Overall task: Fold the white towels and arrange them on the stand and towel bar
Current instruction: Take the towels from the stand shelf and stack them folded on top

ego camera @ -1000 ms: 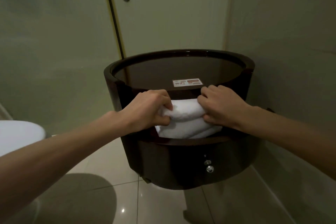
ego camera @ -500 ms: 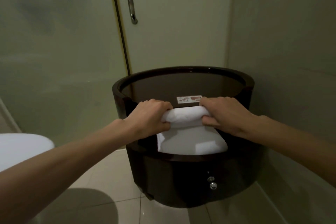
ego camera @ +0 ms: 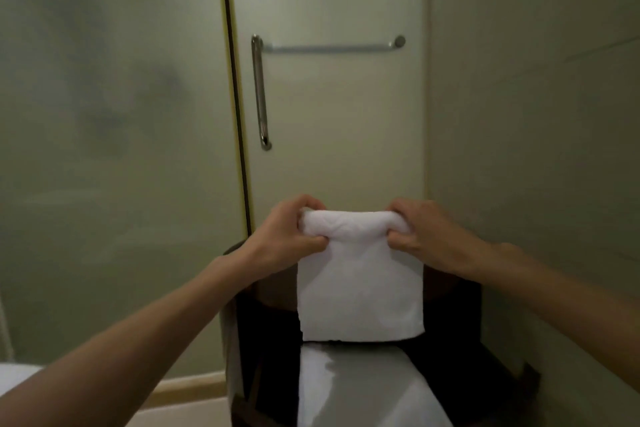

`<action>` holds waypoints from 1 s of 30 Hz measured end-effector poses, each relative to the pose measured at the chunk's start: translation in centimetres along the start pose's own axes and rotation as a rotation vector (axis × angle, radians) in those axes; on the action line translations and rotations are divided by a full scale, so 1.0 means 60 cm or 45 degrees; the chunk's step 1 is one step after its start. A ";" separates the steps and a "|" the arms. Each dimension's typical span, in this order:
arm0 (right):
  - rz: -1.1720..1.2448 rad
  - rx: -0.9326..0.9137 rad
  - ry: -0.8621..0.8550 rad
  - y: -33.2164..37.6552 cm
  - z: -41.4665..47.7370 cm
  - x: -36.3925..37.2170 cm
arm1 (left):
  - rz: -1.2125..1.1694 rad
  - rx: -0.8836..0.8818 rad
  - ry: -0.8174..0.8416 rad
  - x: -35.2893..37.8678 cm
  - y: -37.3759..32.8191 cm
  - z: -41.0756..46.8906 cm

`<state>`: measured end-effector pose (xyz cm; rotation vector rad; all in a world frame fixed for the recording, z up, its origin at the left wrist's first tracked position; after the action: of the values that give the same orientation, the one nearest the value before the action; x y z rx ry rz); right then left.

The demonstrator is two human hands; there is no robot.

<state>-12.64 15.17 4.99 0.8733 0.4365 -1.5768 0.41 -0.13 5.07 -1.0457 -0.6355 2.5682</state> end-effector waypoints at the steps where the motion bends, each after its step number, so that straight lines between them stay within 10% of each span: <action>1: -0.005 0.000 -0.009 -0.002 0.012 -0.006 | 0.003 0.002 0.006 -0.006 -0.002 0.014; 30: -0.163 -0.099 -0.124 -0.081 0.093 0.120 | 0.241 -0.050 -0.084 0.067 0.143 0.085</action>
<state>-18.90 7.37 2.35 0.7178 0.4882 -1.7004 -6.91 -7.23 1.67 -1.0855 -0.6336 2.7734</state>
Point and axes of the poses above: each hand's wrist, its own z-axis towards the middle knuckle, its own x-axis out of the palm, y = z × x, the point moved 7 cm from there along z, towards the middle knuckle, and after that the axes turned 1 degree about -z, right-handed, at the moved point
